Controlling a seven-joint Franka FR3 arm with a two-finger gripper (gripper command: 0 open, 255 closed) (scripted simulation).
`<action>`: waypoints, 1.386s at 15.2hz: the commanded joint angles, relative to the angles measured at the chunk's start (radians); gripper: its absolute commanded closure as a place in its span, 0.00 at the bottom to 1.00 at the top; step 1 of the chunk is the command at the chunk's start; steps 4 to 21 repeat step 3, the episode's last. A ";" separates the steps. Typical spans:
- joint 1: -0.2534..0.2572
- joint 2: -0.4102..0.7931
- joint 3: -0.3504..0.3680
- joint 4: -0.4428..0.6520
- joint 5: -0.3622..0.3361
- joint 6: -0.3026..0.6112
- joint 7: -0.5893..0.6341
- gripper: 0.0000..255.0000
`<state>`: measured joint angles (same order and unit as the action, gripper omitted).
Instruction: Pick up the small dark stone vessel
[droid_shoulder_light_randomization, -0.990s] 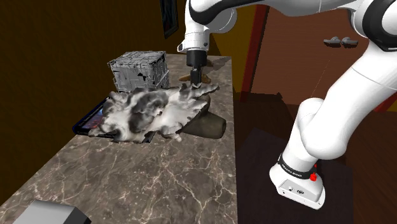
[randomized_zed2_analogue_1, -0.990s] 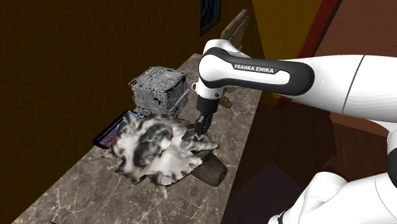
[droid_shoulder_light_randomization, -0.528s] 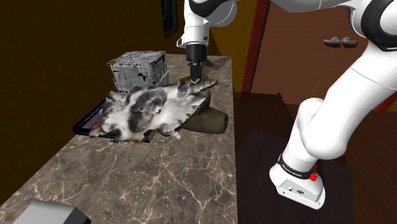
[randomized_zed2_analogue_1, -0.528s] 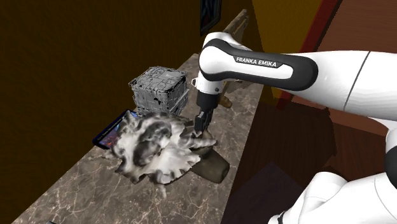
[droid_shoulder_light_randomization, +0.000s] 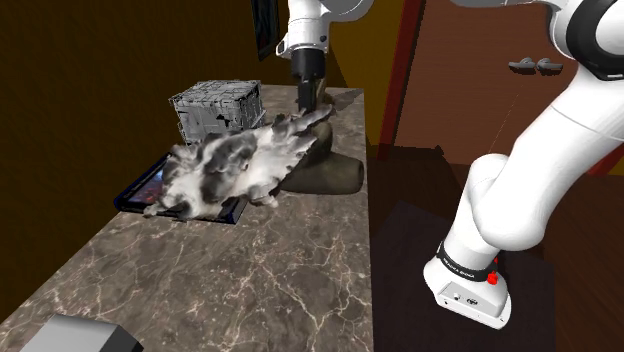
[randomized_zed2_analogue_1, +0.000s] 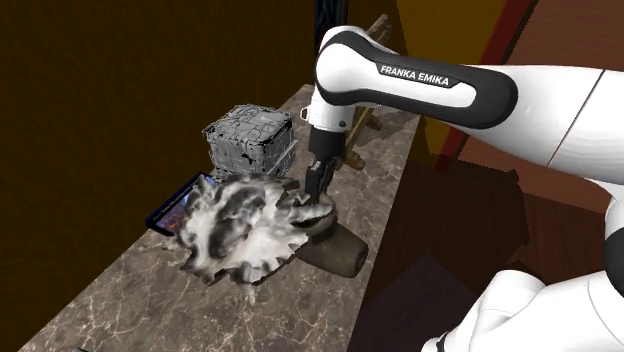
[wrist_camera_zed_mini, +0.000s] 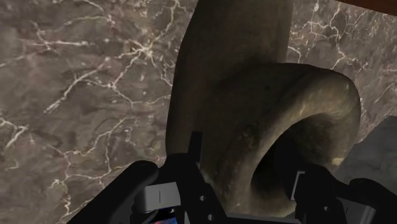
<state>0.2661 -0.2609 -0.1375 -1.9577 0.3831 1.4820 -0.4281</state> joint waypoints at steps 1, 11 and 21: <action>0.000 -0.002 -0.002 0.031 0.001 -0.028 0.009 1.00; 0.000 -0.002 -0.002 0.033 0.002 -0.030 0.010 1.00; 0.000 -0.002 -0.002 0.033 0.002 -0.030 0.010 1.00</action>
